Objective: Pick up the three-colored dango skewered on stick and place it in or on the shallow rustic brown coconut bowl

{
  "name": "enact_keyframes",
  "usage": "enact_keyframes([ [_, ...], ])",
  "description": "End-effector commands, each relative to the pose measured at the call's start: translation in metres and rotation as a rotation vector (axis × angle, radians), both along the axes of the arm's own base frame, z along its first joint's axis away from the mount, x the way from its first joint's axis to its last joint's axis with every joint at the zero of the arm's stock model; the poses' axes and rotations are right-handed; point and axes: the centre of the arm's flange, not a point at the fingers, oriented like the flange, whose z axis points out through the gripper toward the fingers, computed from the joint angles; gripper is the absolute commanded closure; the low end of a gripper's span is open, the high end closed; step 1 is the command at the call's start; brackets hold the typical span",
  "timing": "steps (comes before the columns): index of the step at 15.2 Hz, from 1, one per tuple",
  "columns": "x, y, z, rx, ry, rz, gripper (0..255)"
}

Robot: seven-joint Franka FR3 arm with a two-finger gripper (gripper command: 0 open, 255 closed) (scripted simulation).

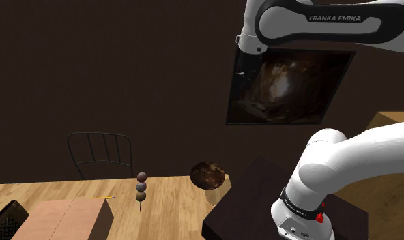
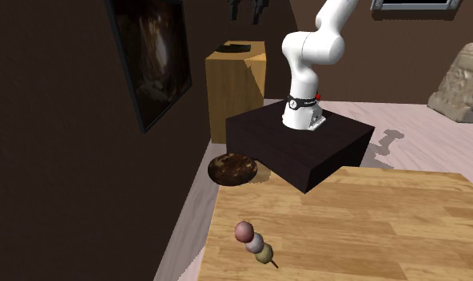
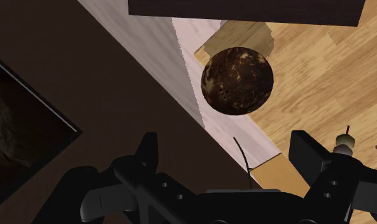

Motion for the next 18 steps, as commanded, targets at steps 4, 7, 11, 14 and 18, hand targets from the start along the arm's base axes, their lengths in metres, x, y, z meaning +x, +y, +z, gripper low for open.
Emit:
enact_keyframes([
  [4, 0.012, 0.02, -0.03, 0.018, -0.002, -0.02, 0],
  [7, 0.024, 0.04, -0.061, 0.036, -0.004, -0.039, 0],
  [11, 0.04, 0.067, -0.1, 0.06, -0.007, -0.065, 0],
  [14, 0.054, 0.087, -0.129, 0.078, -0.01, -0.085, 0],
  [18, 0.072, 0.115, -0.168, 0.102, -0.013, -0.111, 0],
])
